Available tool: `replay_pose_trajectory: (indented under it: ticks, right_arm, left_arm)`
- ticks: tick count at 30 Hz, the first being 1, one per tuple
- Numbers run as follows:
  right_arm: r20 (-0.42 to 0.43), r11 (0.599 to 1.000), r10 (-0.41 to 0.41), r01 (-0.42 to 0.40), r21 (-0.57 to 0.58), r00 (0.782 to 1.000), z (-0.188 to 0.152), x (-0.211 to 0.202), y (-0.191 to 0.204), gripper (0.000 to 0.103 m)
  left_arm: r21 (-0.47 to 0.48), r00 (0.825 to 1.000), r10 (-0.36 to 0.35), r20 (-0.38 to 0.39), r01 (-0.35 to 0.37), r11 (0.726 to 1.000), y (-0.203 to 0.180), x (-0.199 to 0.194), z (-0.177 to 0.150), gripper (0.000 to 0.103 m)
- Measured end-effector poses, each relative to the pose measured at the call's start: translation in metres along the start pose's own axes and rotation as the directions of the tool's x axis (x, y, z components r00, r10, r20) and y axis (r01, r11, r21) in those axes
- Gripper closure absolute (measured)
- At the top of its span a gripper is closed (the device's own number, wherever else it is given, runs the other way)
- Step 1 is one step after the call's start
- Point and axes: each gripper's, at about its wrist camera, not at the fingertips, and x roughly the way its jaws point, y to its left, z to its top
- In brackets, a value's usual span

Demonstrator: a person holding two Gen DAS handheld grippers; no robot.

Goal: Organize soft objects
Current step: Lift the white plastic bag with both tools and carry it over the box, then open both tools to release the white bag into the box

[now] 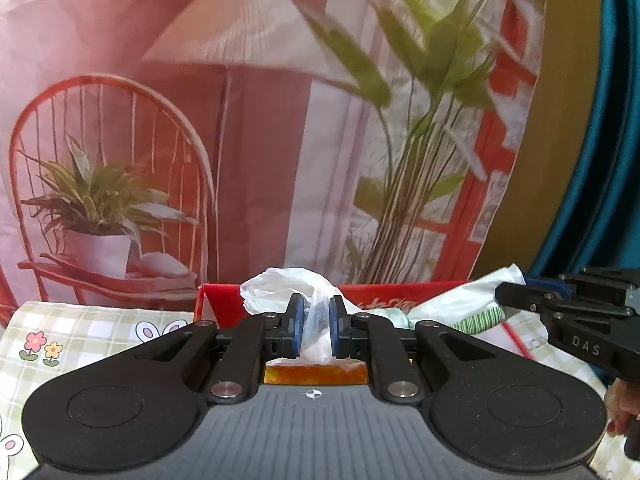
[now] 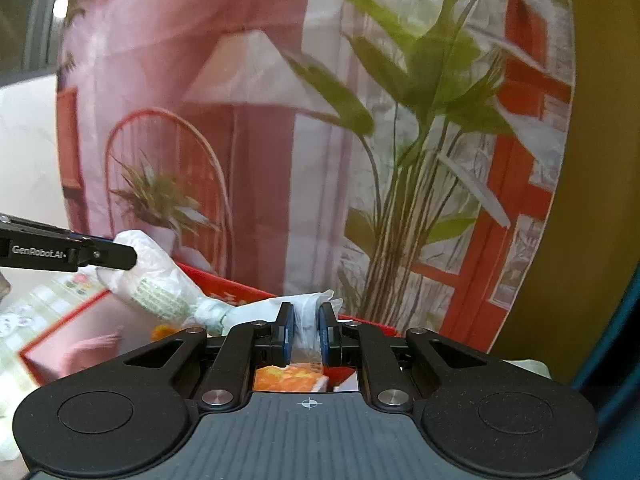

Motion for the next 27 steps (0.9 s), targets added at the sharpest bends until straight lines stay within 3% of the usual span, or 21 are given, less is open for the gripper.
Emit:
replay_pose_trajectory:
  ticks: [7, 17, 23, 25, 27]
  right_arm:
    - [-0.089, 0.996, -0.018, 0.010, -0.087, 0.996, 0.001, 0.044, 0.008, 0.091]
    - [-0.244, 0.990, 0.027, -0.059, -0.127, 0.969, -0.001, 0.080, 0.021, 0.091]
    - [-0.296, 0.989, 0.028, -0.070, -0.131, 0.955, -0.009, 0.088, 0.024, 0.091]
    - [-0.296, 0.990, 0.019, -0.060, -0.130, 0.955, -0.008, 0.088, 0.024, 0.089]
    - [-0.290, 0.990, 0.013, -0.053, -0.128, 0.957, -0.009, 0.086, 0.023, 0.079]
  left_arm:
    - [0.051, 0.996, 0.022, -0.089, -0.018, 0.999, 0.003, 0.038, 0.000, 0.089]
    - [0.044, 0.978, 0.009, -0.207, 0.001, 0.999, 0.009, 0.069, -0.003, 0.089]
    - [0.055, 0.977, 0.015, -0.212, -0.003, 0.999, 0.010, 0.068, -0.005, 0.088]
    - [0.069, 0.980, 0.020, -0.196, -0.006, 0.998, 0.008, 0.063, -0.004, 0.082]
    - [0.084, 0.983, 0.024, -0.179, -0.009, 0.996, 0.005, 0.057, -0.002, 0.058]
